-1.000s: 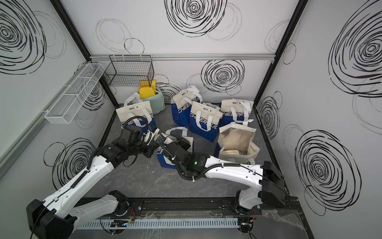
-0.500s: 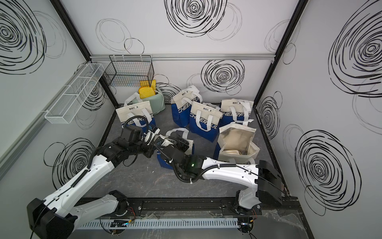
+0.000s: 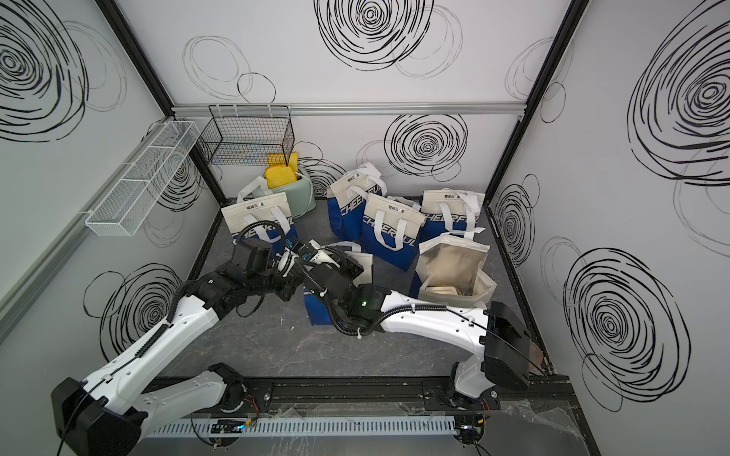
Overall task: Open the takeout bag
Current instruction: Open the takeout bag at the center of the board.
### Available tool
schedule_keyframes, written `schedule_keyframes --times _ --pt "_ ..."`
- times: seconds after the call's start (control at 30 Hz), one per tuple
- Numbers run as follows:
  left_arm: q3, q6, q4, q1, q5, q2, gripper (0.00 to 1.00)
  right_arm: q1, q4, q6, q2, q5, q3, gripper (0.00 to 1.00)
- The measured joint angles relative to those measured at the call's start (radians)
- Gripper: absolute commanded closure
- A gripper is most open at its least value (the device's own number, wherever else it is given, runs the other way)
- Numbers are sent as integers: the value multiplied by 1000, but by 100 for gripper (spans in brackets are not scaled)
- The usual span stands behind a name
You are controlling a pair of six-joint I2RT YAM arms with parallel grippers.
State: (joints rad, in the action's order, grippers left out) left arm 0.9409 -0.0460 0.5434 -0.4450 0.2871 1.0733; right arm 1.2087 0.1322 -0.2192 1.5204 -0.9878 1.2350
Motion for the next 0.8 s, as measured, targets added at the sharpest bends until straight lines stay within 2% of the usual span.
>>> schedule_keyframes --times 0.23,0.5,0.63,0.8 --pt "0 -18 -22 3 3 -1 100 -9 187 85 4 77 131 100" --pt "-3 -81 -39 56 1 -17 100 -86 462 263 5 316 291 100" --pt "-35 -106 -66 100 4 -31 100 -138 535 328 5 432 333 100" --pt "-42 -154 -94 102 -4 -31 100 -192 599 389 -2 567 381 100"
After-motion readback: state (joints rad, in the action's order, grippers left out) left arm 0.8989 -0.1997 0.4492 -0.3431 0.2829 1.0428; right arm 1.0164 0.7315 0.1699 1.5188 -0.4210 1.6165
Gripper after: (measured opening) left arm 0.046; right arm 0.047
